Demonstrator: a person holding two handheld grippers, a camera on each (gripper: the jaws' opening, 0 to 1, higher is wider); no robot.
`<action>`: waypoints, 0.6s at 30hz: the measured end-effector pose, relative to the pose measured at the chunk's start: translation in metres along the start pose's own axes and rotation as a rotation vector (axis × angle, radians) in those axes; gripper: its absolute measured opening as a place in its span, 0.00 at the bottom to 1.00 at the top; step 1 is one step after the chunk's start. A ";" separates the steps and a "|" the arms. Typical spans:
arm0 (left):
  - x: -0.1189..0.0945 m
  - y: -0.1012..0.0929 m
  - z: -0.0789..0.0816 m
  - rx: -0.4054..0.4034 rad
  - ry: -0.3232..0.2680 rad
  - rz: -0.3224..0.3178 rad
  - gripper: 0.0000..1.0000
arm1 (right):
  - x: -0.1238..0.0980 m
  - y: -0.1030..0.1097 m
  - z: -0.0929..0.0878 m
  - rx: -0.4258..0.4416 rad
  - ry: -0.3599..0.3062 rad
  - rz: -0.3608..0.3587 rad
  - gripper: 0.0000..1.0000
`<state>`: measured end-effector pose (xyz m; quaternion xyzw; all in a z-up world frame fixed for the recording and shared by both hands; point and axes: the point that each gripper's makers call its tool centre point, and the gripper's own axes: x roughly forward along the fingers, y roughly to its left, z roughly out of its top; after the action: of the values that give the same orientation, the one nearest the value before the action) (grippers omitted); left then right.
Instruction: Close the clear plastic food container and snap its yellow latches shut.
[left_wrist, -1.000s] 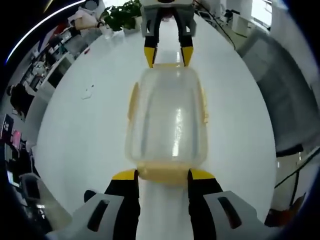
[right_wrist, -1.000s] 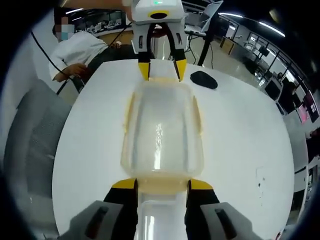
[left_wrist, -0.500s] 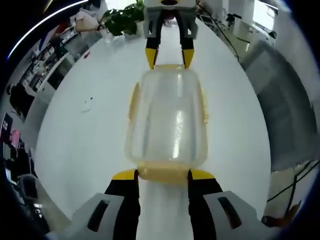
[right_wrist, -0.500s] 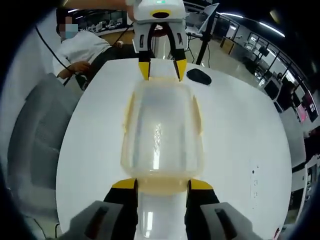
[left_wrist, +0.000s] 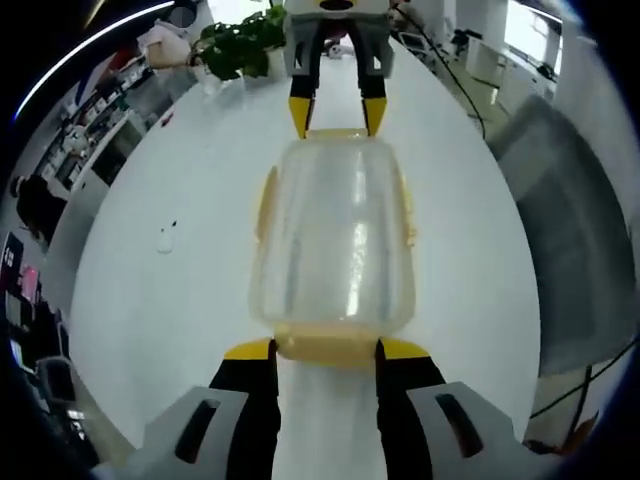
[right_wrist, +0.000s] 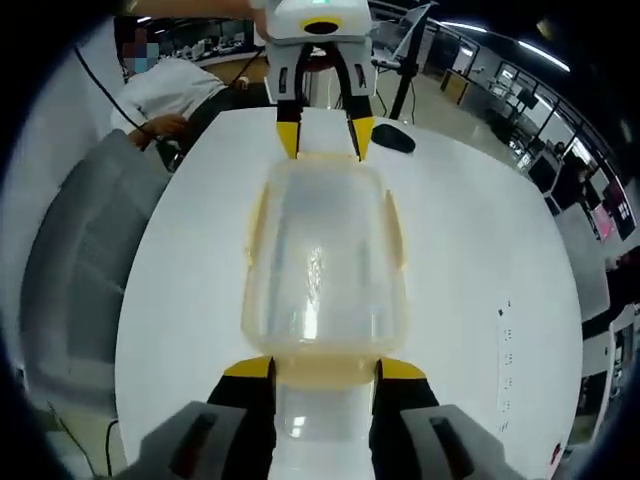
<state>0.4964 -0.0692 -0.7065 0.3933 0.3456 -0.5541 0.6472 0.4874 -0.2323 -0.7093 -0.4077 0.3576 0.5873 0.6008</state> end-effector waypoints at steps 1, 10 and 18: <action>0.000 0.000 0.002 0.001 -0.002 0.000 0.35 | -0.001 0.000 -0.002 -0.002 0.000 -0.002 0.34; 0.009 0.002 0.022 0.005 -0.006 -0.002 0.35 | -0.008 -0.002 -0.021 0.003 0.008 -0.002 0.34; 0.018 0.001 0.035 0.011 -0.010 -0.008 0.35 | -0.015 -0.001 -0.037 0.012 0.012 -0.003 0.34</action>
<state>0.5009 -0.1083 -0.7064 0.3928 0.3410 -0.5604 0.6445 0.4895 -0.2717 -0.7110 -0.4082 0.3639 0.5818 0.6020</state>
